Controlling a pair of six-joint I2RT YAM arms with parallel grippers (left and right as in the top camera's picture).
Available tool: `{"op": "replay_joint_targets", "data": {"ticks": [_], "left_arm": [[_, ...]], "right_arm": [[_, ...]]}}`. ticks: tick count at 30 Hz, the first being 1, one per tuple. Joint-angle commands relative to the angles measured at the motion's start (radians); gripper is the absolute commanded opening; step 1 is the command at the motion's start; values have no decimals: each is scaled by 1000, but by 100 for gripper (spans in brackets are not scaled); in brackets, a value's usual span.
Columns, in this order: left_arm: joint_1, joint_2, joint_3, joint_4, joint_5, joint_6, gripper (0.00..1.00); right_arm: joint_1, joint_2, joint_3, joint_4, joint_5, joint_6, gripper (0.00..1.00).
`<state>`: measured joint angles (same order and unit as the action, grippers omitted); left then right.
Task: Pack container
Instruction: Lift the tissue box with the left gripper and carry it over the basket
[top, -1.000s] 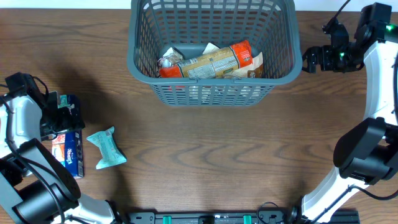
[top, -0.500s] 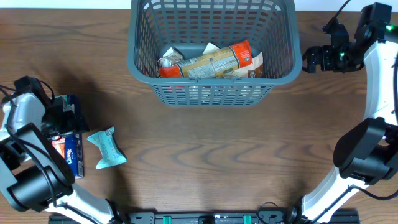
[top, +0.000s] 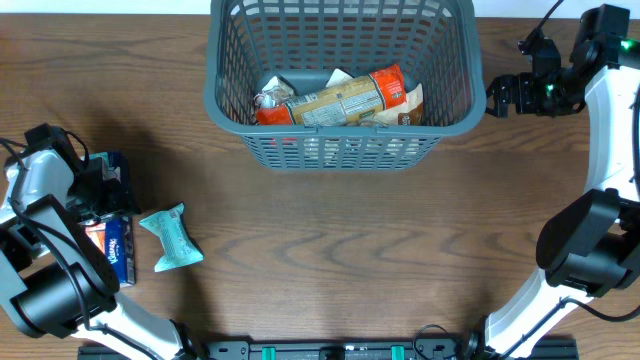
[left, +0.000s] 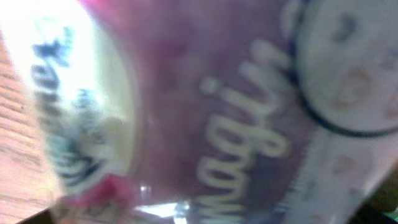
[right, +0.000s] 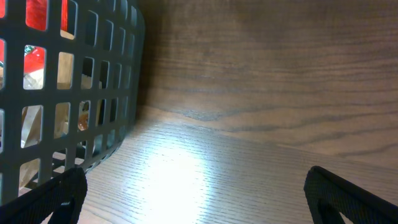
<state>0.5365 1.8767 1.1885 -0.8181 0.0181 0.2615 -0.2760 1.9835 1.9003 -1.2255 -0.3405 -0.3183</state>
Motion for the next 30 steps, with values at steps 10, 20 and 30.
{"op": "replay_joint_targets", "data": {"ticks": [10, 20, 30], "left_arm": [[-2, 12, -6, -26, 0, -112, 30], [-24, -29, 65, -84, 163, -145, 6], [-127, -222, 283, -193, 163, -144, 6]], "right_arm": [[2, -2, -6, 3, -6, -12, 99], [2, -2, -6, 3, -6, -12, 99], [2, -2, -6, 2, -6, -11, 99]]}}
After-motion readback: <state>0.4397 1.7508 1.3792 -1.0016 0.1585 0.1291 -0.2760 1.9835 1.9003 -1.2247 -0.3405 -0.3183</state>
